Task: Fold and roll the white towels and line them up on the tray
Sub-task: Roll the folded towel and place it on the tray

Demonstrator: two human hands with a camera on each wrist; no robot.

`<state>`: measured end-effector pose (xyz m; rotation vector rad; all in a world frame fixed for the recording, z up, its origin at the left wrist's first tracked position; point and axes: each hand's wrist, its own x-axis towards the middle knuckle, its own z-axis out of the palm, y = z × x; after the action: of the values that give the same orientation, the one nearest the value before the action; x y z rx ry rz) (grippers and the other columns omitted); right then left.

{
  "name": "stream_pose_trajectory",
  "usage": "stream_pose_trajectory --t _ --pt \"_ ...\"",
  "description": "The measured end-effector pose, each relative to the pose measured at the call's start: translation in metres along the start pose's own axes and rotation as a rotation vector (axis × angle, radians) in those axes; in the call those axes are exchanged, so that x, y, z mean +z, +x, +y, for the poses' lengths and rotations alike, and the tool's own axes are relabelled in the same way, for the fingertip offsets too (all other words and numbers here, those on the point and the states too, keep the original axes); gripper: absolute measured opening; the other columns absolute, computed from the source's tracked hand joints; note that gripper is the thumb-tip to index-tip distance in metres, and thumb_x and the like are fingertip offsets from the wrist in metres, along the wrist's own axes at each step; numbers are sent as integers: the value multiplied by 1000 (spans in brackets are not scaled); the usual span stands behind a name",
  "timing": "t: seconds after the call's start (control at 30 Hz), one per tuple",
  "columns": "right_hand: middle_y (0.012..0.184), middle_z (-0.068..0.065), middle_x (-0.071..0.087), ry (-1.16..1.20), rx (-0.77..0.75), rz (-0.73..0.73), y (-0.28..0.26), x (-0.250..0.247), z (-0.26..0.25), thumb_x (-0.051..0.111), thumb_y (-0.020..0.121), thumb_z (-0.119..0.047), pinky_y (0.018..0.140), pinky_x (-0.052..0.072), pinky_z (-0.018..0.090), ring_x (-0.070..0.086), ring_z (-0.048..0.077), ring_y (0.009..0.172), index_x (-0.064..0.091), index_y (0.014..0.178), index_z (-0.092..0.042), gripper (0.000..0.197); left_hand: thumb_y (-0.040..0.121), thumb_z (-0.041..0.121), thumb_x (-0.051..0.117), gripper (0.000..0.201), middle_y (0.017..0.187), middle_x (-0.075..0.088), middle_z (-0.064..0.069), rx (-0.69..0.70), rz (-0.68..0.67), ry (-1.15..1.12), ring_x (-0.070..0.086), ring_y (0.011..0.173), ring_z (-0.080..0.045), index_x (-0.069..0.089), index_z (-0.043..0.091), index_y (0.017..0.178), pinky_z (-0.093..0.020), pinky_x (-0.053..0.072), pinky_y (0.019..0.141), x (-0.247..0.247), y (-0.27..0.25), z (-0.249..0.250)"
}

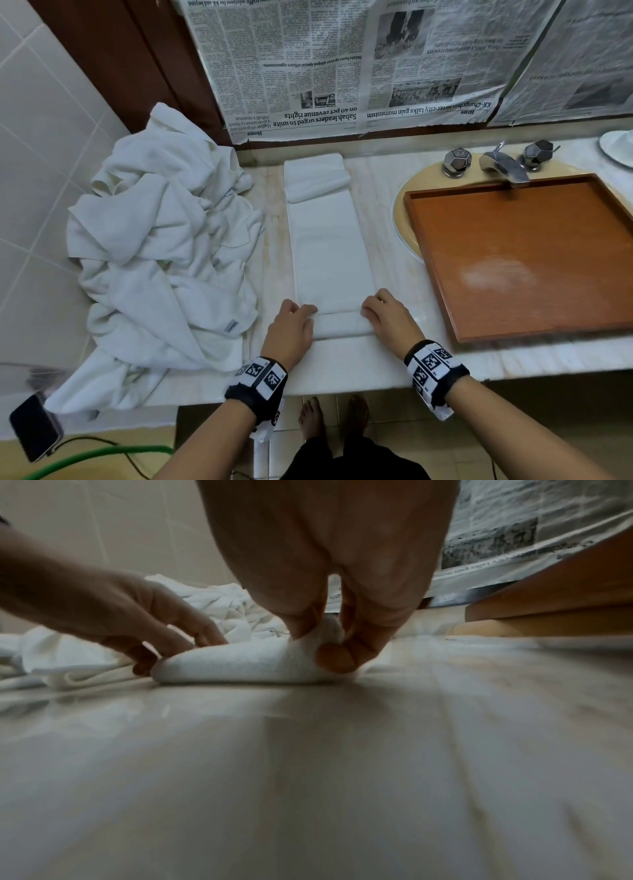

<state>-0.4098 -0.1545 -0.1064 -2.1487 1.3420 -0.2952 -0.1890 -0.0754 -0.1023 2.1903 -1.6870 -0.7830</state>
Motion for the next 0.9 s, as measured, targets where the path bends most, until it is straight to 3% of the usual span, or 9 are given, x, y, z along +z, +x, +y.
stream_pose_trajectory --t 0.1,0.2,0.27,0.33,0.4,0.5,0.67,0.8,0.9 --pt "101 3 48 -63 -73 5 -3 -5 4 59 93 -10 63 51 39 50 20 89 65 102 -14 12 100 24 49 29 123 42 2 25 41 45 59 84 -22 62 20 126 -29 46 68 2 -4 -1" --pt "95 1 54 -212 -211 -35 -8 -7 5 72 72 4 45 39 27 54 21 81 64 93 -18 32 101 25 47 31 128 48 5 64 57 102 60 93 -22 59 23 129 -34 50 70 3 -9 1" --pt "89 -2 58 -304 -299 -55 -10 -7 4 75 64 0 46 40 27 57 22 77 63 88 -17 31 101 25 46 35 129 52 5 92 46 143 61 96 -24 54 28 134 -37 52 72 4 -11 0" --pt "92 -1 60 -364 -341 -111 -12 -10 3 63 70 -20 53 47 31 57 22 81 63 91 -15 21 101 25 44 37 131 53 5 102 23 197 59 96 -26 52 32 136 -39 52 74 4 -13 2" --pt "96 0 59 -413 -336 -158 -14 -11 2 57 68 -34 55 49 32 56 21 83 62 94 -15 32 103 33 41 37 137 48 6 94 -15 234 56 103 -24 51 31 138 -37 51 79 3 -15 5" --pt "91 2 58 -398 -285 -187 -13 -9 -2 74 58 -19 50 48 28 59 22 78 62 86 -12 32 96 58 41 55 147 36 5 75 -86 292 45 122 -24 49 27 140 -37 48 90 2 -15 11" --pt "107 4 52 -234 -178 -186 0 -8 -5 57 86 -17 65 39 27 49 21 100 61 102 -6 20 94 45 46 49 134 46 2 107 -78 389 46 118 -21 48 25 139 -33 45 86 1 -13 12" --pt "112 5 56 -96 -88 -215 8 -14 0 54 92 -21 86 40 28 47 21 107 62 113 -7 27 95 49 38 52 121 59 1 76 -71 172 57 109 -21 47 26 141 -35 49 85 -6 -6 2" --pt "109 5 63 -29 2 -244 17 -18 1 49 92 -32 83 36 27 54 23 104 63 118 -11 36 101 42 44 38 111 65 1 63 -26 51 61 104 -23 47 31 137 -34 47 81 -8 -4 -2"
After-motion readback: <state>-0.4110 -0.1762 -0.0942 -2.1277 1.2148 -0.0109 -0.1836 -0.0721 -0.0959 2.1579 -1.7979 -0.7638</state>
